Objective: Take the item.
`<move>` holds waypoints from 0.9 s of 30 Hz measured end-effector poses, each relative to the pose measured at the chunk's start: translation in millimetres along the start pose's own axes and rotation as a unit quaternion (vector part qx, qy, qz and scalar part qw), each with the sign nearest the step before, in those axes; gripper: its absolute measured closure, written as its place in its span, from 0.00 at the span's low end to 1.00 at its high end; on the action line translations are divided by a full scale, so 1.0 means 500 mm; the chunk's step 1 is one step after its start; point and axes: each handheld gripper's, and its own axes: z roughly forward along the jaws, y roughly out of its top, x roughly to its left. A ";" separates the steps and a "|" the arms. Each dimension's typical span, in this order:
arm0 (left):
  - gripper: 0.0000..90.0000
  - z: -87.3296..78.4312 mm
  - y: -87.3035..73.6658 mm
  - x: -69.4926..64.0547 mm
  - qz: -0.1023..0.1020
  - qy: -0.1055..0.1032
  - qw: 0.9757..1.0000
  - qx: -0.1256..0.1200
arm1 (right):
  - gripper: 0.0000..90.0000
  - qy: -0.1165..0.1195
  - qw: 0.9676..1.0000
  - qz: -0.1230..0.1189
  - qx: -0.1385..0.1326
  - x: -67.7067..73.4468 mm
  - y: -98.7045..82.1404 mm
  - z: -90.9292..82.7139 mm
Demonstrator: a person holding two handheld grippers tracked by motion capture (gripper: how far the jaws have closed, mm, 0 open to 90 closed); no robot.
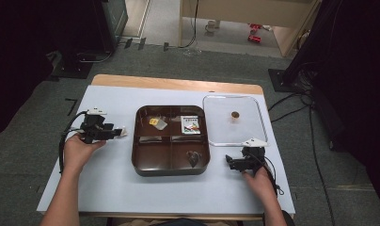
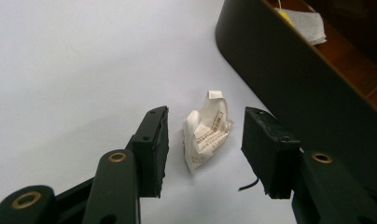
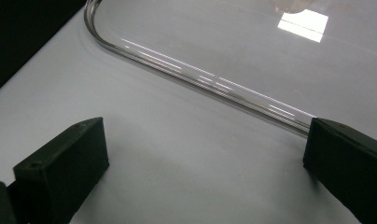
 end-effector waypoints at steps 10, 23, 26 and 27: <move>0.54 -0.034 -0.012 0.001 0.006 0.006 1.000 -0.012 | 0.00 0.000 1.000 0.000 0.001 0.000 0.000 0.000; 0.51 -0.062 -0.040 0.011 -0.008 0.018 1.000 -0.019 | 0.00 0.001 1.000 0.001 0.001 -0.001 0.000 0.000; 0.51 -0.067 -0.048 0.014 -0.013 0.021 1.000 -0.017 | 0.00 0.001 1.000 0.001 0.001 -0.001 0.000 0.000; 0.51 -0.069 -0.051 0.015 -0.013 0.021 1.000 -0.018 | 0.00 0.001 1.000 0.001 0.001 -0.001 0.001 0.000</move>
